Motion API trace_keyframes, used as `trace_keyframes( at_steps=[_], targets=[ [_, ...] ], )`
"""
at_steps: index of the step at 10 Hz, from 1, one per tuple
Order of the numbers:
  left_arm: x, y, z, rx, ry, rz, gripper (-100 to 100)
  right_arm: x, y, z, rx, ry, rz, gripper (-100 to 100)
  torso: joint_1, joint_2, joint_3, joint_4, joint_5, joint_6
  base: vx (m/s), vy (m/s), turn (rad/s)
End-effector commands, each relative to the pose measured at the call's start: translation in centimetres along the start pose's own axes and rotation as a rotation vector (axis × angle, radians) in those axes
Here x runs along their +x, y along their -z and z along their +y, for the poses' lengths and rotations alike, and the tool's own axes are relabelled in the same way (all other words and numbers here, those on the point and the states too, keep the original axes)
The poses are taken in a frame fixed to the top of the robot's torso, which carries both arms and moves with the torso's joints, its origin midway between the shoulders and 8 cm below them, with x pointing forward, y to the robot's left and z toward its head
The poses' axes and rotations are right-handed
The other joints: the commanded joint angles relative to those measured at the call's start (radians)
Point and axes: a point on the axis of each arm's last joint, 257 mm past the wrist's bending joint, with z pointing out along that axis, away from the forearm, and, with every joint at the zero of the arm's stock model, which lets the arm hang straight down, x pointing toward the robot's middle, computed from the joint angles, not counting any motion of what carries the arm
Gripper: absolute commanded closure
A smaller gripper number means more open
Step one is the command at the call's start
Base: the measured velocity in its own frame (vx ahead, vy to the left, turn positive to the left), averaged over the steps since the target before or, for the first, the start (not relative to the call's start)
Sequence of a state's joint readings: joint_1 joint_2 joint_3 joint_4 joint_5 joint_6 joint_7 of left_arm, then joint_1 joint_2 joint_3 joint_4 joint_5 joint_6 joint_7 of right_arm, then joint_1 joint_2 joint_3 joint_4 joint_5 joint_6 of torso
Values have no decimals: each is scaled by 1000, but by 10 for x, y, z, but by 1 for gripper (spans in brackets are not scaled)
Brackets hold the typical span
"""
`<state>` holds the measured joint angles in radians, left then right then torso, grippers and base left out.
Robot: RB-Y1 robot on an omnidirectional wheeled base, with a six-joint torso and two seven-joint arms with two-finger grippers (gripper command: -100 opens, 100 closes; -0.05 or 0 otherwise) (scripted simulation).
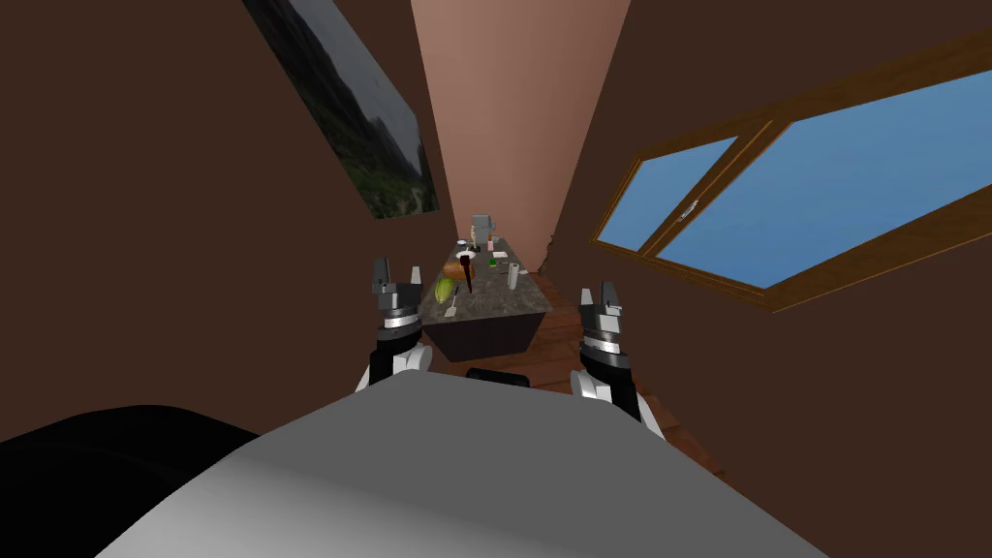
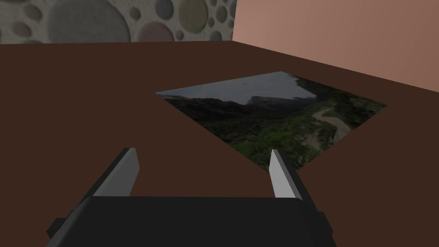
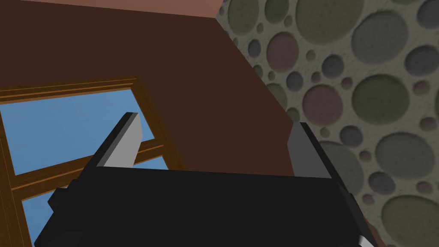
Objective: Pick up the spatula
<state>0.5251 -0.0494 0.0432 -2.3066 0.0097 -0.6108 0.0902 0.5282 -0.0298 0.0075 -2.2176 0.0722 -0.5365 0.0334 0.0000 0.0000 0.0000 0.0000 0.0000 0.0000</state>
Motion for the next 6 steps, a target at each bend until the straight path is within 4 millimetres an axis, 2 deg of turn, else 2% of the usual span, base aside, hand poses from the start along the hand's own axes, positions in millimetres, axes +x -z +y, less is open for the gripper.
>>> trace_keyframes(
  at_steps=[1, 4, 6],
  targets=[
    [7, 0, 1, -5, 6, 28, -100, 0, 0, 0, 0, 0, 0, 0, 0, 0, 0, 0, 0, 0, -17, -19, -13],
    [28, 3, 8, -28, 41, 109, -100, 0, 0, 0, 0, 0, 0, 0, -4, 4, 2, 1, -1, 0, -70, -65, -26],
    [46, 11, 17, -62, 86, 161, -100, 0, 0, 0, 0, 0, 0, 0, -6, 6, 3, 1, -1, 0, -96, -105, -56]
  ],
)
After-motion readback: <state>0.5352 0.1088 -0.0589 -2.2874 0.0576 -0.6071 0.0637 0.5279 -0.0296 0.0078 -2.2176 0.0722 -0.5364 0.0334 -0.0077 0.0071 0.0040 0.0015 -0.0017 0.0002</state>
